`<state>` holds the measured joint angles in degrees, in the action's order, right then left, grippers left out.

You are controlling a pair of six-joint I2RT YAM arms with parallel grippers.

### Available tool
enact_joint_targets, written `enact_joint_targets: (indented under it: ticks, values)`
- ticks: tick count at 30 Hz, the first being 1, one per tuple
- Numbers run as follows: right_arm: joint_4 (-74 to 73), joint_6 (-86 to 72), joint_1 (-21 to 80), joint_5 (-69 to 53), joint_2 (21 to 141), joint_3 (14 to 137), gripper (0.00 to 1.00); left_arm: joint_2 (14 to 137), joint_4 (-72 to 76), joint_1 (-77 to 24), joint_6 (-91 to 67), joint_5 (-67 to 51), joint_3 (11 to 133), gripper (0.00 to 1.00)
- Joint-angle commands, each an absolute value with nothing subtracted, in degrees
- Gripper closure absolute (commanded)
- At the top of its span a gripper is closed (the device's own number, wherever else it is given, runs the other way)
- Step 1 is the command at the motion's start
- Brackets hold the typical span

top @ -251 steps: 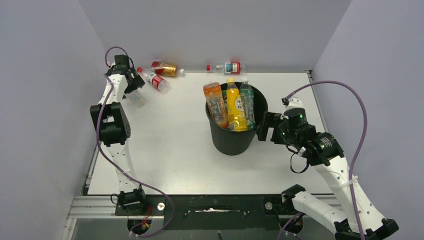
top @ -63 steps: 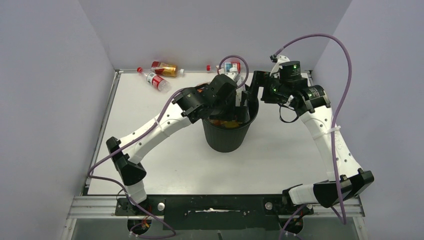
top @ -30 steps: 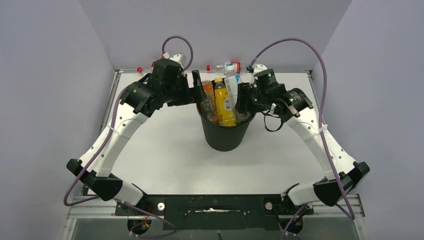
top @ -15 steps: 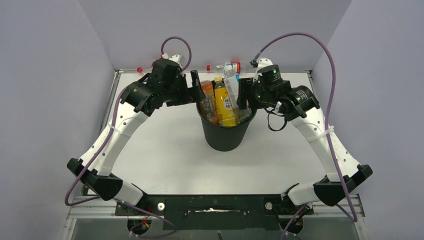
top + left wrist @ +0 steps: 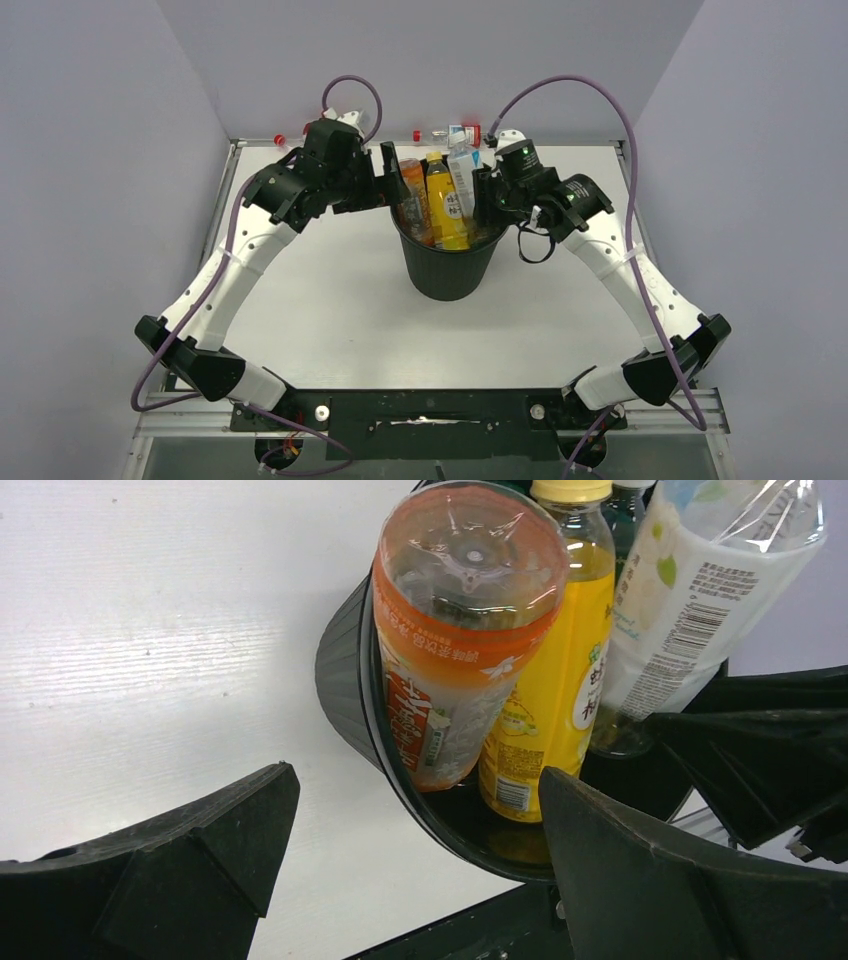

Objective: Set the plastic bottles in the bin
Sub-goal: Adjust the plastic bottle at the trash bin, then pick up the plastic bottle from the corner of the board.

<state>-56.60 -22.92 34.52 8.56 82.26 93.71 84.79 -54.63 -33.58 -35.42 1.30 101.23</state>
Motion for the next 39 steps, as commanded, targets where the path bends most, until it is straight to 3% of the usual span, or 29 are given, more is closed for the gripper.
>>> enact_joint_targets:
  ticks: [1,3,8,12,27,39]
  values:
    - [-57.5,-23.7,34.7,12.0,82.0,94.1,0.59,82.8,-51.2,-32.5,-34.4,0.4,100.6,0.08]
    - [-58.6,-23.7,34.7,12.7,81.7,95.3,0.58,82.9,-50.9,-31.9,-34.1,0.3,100.2,0.08]
    - [-58.0,-23.6,34.9,11.4,78.9,98.0,0.21,83.4,-50.1,-28.5,-32.5,-0.5,100.3,0.05]
    - [-57.6,-23.5,34.8,10.8,76.7,100.4,0.12,84.1,-48.8,-24.9,-30.6,-0.4,100.4,0.02]
    - [-58.0,-24.1,34.4,12.4,69.9,95.6,0.06,102.7,-36.3,-5.4,-30.0,0.0,101.4,0.02]
    - [-56.0,-21.5,25.6,5.5,68.0,88.0,0.03,134.2,-39.3,0.6,-35.2,1.7,132.0,0.02]
